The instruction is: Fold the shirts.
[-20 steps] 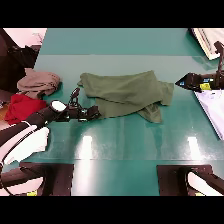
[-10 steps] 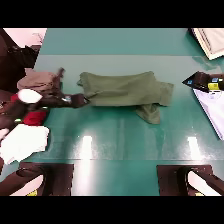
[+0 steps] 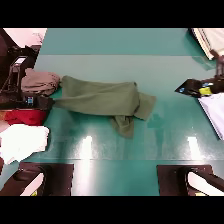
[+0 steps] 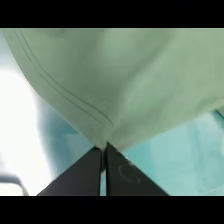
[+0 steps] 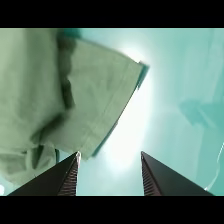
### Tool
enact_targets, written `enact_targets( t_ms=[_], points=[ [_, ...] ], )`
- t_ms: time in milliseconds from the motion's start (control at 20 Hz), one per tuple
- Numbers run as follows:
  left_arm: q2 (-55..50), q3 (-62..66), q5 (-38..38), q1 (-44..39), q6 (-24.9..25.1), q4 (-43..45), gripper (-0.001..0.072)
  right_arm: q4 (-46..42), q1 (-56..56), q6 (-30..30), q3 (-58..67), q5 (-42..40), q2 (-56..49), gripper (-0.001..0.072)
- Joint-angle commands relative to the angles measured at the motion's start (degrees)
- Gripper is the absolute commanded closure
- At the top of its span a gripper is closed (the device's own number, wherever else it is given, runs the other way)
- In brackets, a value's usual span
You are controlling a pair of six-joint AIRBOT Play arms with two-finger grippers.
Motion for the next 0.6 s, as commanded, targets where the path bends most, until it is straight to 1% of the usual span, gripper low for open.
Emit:
enact_targets(
  t_ms=[0, 100, 200, 300, 400, 550],
  points=[
    [0.7, 0.5, -2.1, 0.3, -3.1, 3.0, 0.0682, 0.0, 6.3, -3.2, 0.0, -3.0, -7.2, 0.0283],
    [0.7, 0.5, -2.1, 0.3, -3.7, 2.3, 0.0682, 0.0, 8.9, -4.1, 0.4, -7.8, -12.0, 0.0283],
    [0.7, 0.5, -2.1, 0.3, -4.2, 2.1, 0.0683, 0.0, 10.1, -5.6, 3.3, -9.0, -17.5, 0.0283],
    [0.7, 0.5, -2.2, 0.3, -4.2, 1.9, 0.0682, 0.0, 10.2, -6.9, 7.9, -8.1, -22.6, 0.0283],
    [0.7, 0.5, -2.2, 0.3, -4.5, 1.8, 0.0682, 0.0, 10.2, -7.1, 12.8, -6.5, -27.3, 0.0284],
    [0.7, 0.5, -2.2, 0.3, -4.5, 1.5, 0.0682, 0.0, 10.2, -9.7, 19.8, -0.6, -34.4, 0.0284]
  ],
)
